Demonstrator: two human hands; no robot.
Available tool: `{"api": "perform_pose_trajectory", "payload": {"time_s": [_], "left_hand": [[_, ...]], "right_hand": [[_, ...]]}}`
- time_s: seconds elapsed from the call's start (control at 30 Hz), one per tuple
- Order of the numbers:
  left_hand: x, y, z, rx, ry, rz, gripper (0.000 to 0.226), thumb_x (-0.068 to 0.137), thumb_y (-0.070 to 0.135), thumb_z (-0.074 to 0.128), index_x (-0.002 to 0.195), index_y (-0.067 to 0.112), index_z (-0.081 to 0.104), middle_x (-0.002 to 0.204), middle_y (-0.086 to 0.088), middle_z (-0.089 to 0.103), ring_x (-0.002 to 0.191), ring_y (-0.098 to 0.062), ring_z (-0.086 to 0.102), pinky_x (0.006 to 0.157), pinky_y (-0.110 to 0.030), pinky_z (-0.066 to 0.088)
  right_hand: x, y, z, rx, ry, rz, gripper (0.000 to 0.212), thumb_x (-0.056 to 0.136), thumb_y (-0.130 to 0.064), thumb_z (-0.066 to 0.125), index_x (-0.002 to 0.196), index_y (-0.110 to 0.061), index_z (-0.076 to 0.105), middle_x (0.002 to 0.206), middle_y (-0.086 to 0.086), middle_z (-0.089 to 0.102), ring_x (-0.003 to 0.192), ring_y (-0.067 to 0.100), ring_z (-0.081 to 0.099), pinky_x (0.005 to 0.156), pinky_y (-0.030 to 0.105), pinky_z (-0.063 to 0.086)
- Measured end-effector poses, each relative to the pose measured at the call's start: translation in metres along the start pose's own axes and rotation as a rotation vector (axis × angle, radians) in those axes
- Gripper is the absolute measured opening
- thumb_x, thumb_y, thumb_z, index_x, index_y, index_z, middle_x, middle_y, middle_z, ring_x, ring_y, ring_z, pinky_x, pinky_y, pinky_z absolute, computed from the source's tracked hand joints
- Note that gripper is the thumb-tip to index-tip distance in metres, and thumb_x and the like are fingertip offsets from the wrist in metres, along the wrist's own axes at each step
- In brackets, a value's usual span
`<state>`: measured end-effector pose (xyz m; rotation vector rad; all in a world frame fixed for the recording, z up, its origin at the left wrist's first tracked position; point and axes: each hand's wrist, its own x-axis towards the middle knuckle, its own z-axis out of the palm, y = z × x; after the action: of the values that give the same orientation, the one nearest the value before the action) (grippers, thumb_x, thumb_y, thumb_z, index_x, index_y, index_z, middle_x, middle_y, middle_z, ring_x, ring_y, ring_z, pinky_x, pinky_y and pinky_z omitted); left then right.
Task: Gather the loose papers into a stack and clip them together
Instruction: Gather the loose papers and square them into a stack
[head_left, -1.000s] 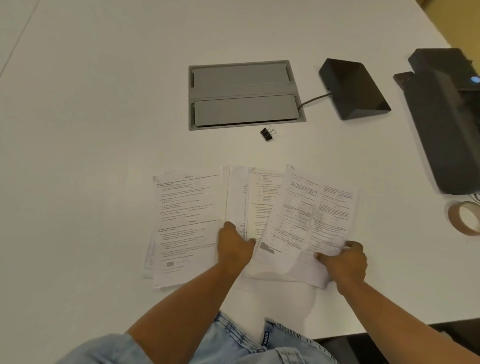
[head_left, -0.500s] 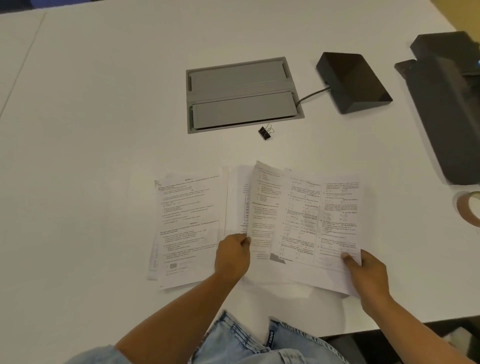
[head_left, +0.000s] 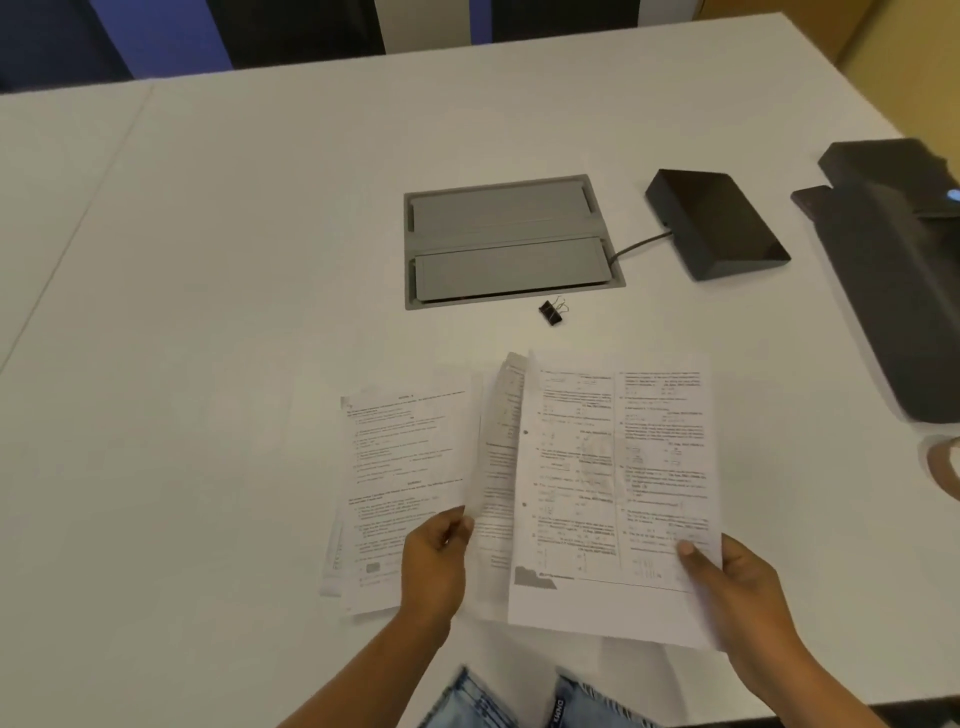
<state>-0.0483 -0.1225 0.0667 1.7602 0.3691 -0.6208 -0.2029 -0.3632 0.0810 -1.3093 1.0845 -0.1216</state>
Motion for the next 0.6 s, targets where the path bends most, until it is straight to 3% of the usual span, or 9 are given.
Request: {"api": "perform_pose_trajectory", "payload": {"time_s": [0.1,0.23,0.33,0.47,0.6], "left_hand": [[-0.013,0.008,-0.006,-0.144,-0.077,-0.035,0.015,0.093,0.009,0.064,0.098,0.014,0.077,0.093,0.003,0.08,0.092,-0.019,0.074,0.082,-0.031,0.058],[-0.025,0.014,-0.011,-0.259,-0.171,-0.081,0.017,0.093,0.009,0.063,0.104,0.008,0.076,0.102,-0.011,0.078,0.096,-0.029,0.074,0.089,-0.045,0.057],[-0.028,0.02,-0.016,-0.223,-0.205,-0.086,0.018,0.096,0.016,0.06,0.104,0.014,0.077,0.104,-0.008,0.078,0.099,-0.028,0.074,0.092,-0.05,0.056],[-0.024,0.034,-0.026,-0.177,-0.252,-0.146,0.03,0.101,0.037,0.048,0.107,0.024,0.075,0.105,0.002,0.078,0.1,-0.02,0.074,0.094,-0.045,0.055],[-0.023,0.042,-0.03,-0.102,-0.312,-0.104,0.023,0.101,0.032,0.05,0.11,0.028,0.071,0.107,0.007,0.078,0.095,-0.013,0.075,0.082,-0.036,0.06]], "right_hand": [[-0.001,-0.008,0.018,0.007,-0.06,-0.034,0.021,0.089,-0.016,0.067,0.11,-0.014,0.07,0.106,0.001,0.077,0.098,0.026,0.072,0.083,0.041,0.057],[-0.001,-0.014,0.039,0.031,-0.123,0.005,0.035,0.087,-0.026,0.069,0.12,-0.02,0.059,0.118,-0.002,0.071,0.107,0.022,0.068,0.09,0.044,0.054],[-0.002,-0.018,0.044,0.031,-0.225,0.042,0.034,0.091,-0.022,0.064,0.125,-0.023,0.062,0.118,-0.003,0.073,0.109,0.02,0.069,0.098,0.046,0.051],[-0.003,-0.021,0.048,-0.004,-0.277,0.003,0.038,0.084,-0.02,0.071,0.121,-0.022,0.063,0.116,-0.002,0.074,0.104,0.018,0.071,0.088,0.037,0.057],[-0.004,-0.021,0.054,0.01,-0.332,-0.007,0.053,0.076,-0.027,0.079,0.125,-0.021,0.06,0.12,0.002,0.072,0.108,0.024,0.07,0.094,0.048,0.054]]}}
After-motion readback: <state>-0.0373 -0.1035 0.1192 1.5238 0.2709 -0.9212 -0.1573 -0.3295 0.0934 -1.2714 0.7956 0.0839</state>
